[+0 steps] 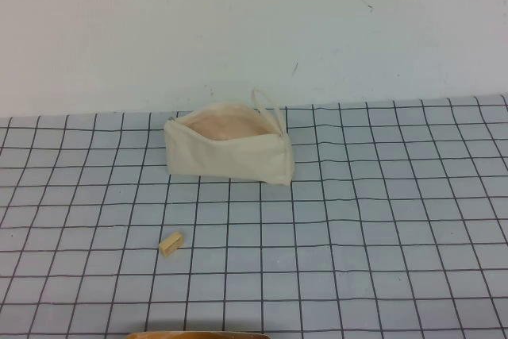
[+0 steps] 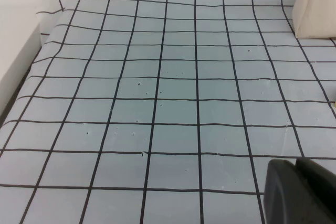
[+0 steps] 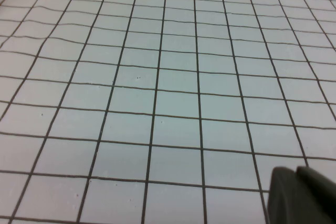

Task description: Put eraser into pencil case

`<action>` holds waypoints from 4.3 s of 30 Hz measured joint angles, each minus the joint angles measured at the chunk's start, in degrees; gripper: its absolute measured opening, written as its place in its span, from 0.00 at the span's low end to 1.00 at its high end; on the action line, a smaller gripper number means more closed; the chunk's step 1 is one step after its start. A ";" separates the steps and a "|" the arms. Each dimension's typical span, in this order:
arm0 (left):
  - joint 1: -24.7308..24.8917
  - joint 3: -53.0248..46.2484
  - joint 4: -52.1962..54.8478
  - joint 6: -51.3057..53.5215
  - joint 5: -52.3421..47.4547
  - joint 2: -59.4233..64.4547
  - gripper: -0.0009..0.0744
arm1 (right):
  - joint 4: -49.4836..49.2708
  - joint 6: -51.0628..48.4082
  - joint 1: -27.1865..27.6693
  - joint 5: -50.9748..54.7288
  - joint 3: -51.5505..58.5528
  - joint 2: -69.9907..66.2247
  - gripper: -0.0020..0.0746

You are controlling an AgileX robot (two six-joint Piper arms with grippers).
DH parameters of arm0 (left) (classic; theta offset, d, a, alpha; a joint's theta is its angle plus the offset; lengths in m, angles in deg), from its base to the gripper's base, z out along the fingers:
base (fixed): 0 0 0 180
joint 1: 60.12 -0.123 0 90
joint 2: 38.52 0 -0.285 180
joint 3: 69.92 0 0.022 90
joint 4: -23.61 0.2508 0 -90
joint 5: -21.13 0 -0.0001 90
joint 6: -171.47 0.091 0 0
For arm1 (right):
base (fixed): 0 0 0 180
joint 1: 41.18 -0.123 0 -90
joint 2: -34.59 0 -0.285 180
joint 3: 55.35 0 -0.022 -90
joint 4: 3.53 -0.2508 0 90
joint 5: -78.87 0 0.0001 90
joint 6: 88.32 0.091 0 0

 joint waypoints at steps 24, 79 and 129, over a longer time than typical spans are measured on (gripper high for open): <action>0.00 0.00 0.00 0.00 0.00 0.00 0.01 | 0.00 0.00 0.00 0.00 0.00 0.00 0.02; 0.00 14.47 -39.20 5.44 -6.17 7.79 0.01 | 0.00 0.00 0.00 0.00 0.00 0.00 0.02; 25.17 82.50 4.55 16.25 -32.73 113.34 0.62 | 0.00 0.00 0.00 0.00 0.00 0.00 0.02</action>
